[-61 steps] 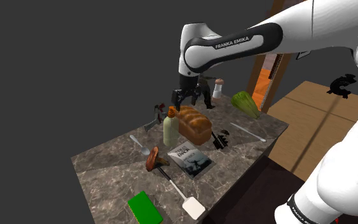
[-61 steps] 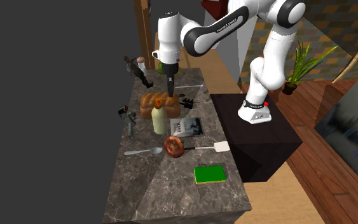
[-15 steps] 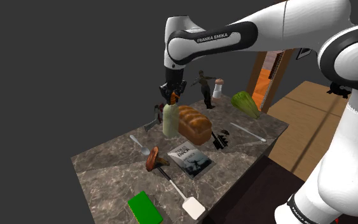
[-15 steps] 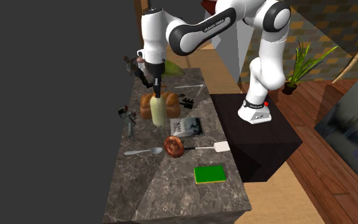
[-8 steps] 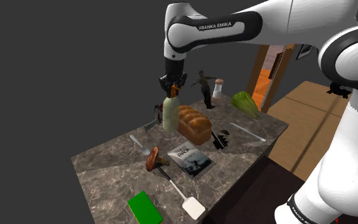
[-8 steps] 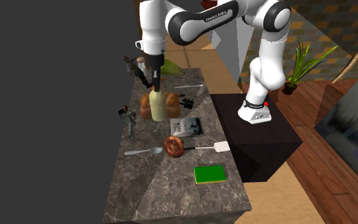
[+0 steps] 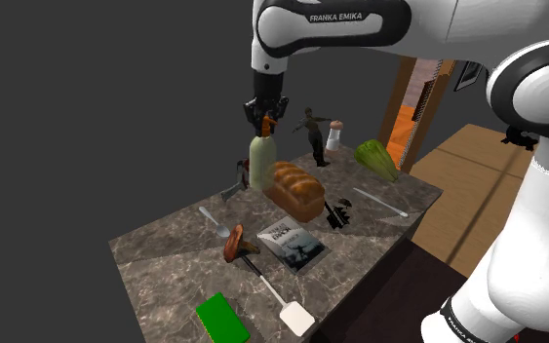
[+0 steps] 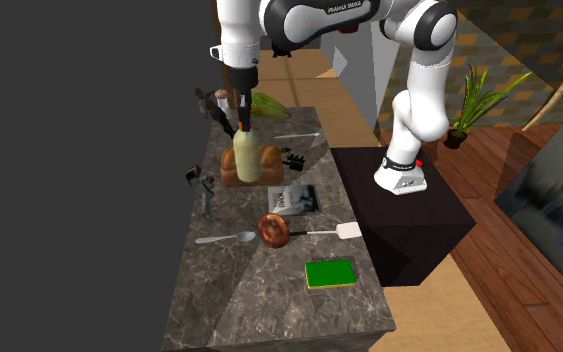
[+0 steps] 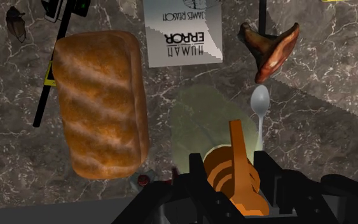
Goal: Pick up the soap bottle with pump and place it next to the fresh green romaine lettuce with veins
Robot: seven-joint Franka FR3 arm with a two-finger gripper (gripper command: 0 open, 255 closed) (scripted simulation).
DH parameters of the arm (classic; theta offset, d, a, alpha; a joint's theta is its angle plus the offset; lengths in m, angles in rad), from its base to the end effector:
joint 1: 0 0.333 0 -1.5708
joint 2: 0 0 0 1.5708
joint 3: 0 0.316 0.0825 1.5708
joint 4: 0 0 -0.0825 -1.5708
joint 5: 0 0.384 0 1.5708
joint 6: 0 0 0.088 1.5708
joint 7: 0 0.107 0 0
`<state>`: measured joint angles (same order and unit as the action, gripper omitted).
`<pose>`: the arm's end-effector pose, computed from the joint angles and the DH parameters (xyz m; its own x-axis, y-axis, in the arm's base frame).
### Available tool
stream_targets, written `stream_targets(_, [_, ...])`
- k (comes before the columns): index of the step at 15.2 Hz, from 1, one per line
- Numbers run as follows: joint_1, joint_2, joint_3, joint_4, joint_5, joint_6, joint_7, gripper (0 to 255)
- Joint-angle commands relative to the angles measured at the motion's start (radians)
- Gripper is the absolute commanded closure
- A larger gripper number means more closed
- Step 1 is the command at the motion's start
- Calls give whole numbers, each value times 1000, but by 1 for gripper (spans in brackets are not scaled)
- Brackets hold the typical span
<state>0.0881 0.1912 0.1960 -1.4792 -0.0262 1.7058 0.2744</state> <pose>0.6010 0.1615 0.5697 0.9994 0.0081 0.0346 0.0089 -0.9997 -0.0211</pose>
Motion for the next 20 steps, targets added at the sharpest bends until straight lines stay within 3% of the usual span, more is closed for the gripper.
stream_targets(1, [0,8,0,37,-1,-29,-1,255])
stream_targets(9, [7,37,1,175,-7,-138,3,255])
stream_targets(20, [-152,-81,-101,22,36,-103,-253,255])
